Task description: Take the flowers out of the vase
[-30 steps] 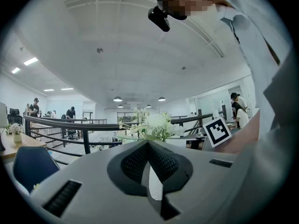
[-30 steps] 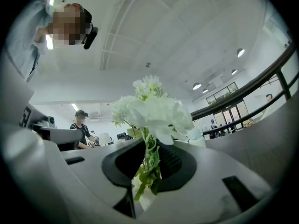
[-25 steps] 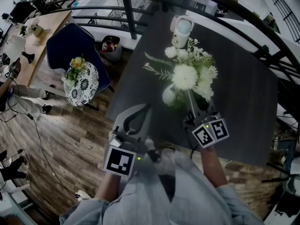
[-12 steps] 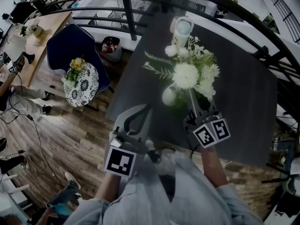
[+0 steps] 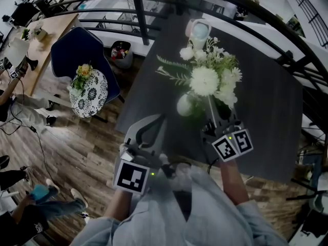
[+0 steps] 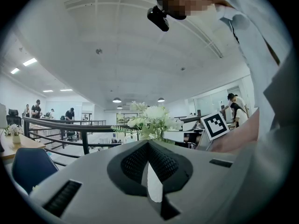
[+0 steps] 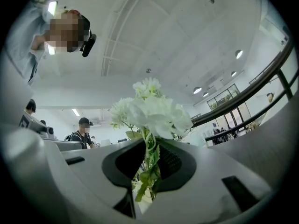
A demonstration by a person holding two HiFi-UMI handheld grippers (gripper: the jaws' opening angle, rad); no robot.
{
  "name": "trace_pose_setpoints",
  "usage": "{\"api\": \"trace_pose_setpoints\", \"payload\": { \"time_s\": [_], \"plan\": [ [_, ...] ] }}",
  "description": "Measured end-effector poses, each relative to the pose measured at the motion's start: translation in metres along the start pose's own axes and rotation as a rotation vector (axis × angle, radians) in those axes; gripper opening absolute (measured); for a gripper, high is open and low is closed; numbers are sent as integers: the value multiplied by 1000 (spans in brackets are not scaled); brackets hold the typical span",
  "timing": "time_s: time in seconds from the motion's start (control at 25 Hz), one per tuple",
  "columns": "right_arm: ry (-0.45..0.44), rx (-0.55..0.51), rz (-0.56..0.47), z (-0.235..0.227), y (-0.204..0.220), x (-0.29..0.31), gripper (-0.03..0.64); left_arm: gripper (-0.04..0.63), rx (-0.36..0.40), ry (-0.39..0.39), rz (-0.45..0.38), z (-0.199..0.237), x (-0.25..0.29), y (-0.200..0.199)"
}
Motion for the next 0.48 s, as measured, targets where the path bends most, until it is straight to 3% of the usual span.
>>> {"api": "trace_pose_setpoints", "payload": {
  "time_s": [0.48],
  "plan": [
    [-5,2,-35,3,-8,1,69,-2,8,7,-5,0,-2,1]
  ]
}}
Point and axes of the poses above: the fingertips, and each gripper's own axes: x forward along the fingers, z to its left, y out of its underside, the point moved 9 cm from there along -x, backward along the fingers, and after that the axes turned 7 degrees about -y, right-handed, at the moved point
